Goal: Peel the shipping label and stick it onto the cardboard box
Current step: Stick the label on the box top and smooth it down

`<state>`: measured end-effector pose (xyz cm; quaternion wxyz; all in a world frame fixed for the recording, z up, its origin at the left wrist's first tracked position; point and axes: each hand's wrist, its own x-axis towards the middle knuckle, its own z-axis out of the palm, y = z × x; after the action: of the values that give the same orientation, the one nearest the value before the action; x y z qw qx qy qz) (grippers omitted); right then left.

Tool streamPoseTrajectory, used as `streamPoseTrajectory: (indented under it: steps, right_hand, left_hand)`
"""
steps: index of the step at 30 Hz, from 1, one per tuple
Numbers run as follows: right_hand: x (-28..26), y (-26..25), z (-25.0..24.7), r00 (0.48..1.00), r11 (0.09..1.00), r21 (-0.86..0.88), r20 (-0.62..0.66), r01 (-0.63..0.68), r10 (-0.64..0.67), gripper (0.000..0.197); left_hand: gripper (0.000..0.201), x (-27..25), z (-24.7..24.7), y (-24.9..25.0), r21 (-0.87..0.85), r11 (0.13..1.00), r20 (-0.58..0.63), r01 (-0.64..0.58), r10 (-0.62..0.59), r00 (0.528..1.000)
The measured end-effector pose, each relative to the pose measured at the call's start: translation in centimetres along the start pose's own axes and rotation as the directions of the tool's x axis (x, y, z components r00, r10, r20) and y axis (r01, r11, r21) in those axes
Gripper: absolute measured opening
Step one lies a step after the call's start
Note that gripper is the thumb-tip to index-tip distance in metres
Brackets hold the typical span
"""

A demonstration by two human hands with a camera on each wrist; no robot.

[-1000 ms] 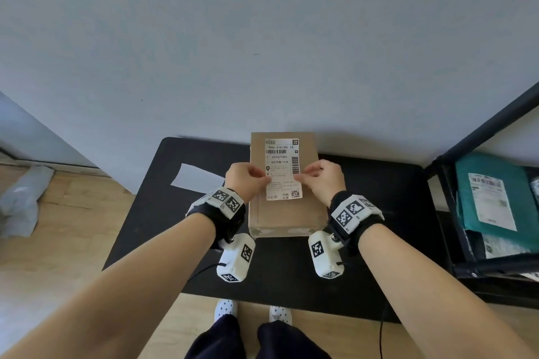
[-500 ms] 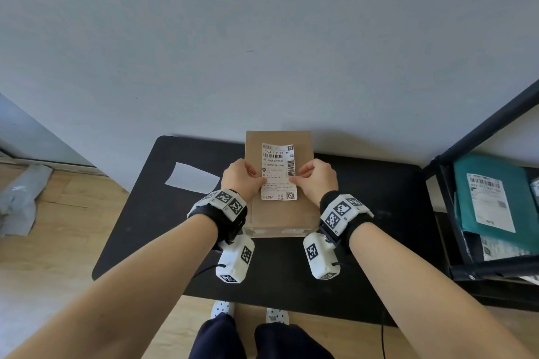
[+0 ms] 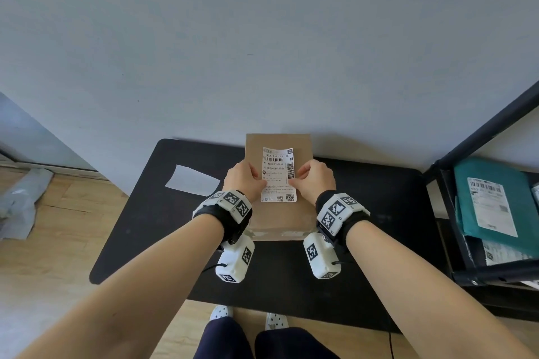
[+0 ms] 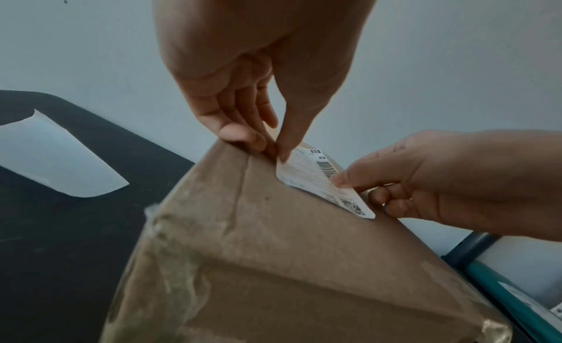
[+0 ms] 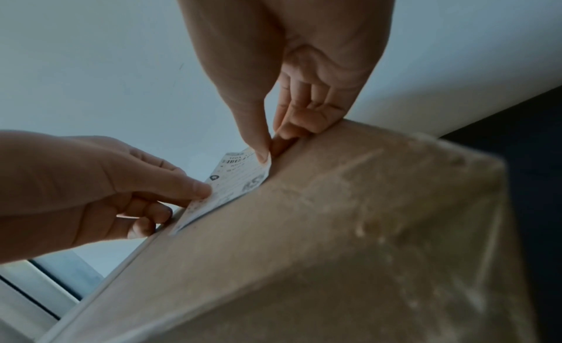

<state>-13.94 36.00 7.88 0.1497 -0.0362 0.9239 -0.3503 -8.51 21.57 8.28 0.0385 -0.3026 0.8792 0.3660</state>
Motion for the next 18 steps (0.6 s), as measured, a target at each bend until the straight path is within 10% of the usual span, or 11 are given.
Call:
streamPoseTrajectory:
  steps: [6,12,18]
  right_hand:
    - [0.8,-0.4,-1.4,0.999,0.975,-0.219,0.041,0.033,-0.025,0.031]
    - [1.7,-0.6,-2.1,0.875,0.794,-0.395,0.346,0.463,-0.338,0.047]
    - [2.0,-0.2,-1.5,0.822,0.667,-0.53,0.52,0.524,-0.232,0.059]
  left_hand:
    - [0.019,0.0,-0.8,-0.9,0.001,1.0,-0.011,-0.025,0.025,1.0]
    - [0.057,-0.8,-1.3,-3.0,0.071,0.988,0.044,-0.14,0.137,0.99]
    - [0.066,-1.2,-1.6,-3.4,-0.014,0.996,0.14,-0.091,0.092,0.986]
